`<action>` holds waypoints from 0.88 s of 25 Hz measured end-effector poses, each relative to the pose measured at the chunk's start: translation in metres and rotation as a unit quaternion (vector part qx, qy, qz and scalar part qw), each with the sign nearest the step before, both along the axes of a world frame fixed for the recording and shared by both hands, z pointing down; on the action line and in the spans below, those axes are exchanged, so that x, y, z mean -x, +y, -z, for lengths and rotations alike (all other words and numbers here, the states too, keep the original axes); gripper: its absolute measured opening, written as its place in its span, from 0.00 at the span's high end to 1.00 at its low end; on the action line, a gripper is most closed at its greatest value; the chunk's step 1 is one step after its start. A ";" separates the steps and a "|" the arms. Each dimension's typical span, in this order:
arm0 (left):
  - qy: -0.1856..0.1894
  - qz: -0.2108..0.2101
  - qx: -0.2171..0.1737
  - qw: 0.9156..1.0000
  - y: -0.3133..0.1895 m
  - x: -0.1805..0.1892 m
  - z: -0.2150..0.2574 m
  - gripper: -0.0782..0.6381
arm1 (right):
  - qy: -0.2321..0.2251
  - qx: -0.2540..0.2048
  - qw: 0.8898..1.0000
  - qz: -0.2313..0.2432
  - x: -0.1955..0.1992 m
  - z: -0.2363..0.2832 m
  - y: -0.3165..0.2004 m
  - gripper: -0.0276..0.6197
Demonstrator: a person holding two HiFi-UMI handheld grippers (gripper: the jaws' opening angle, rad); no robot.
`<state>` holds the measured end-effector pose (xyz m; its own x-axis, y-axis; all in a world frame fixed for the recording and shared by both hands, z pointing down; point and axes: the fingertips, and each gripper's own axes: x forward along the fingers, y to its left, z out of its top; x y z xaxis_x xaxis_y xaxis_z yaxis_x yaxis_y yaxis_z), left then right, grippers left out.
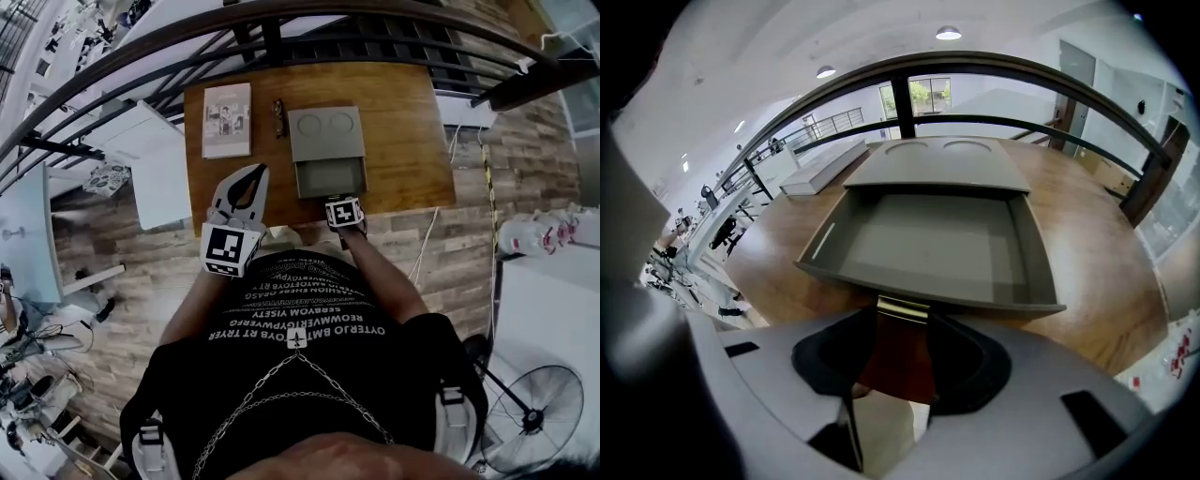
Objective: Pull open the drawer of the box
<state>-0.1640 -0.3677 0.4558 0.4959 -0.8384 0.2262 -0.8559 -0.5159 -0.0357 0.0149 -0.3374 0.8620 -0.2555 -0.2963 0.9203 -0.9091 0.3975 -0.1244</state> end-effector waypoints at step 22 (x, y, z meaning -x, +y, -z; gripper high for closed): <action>0.001 0.030 0.002 1.000 0.042 -0.013 -0.002 0.88 | -0.015 0.008 0.999 0.031 -0.009 -0.002 0.038 0.70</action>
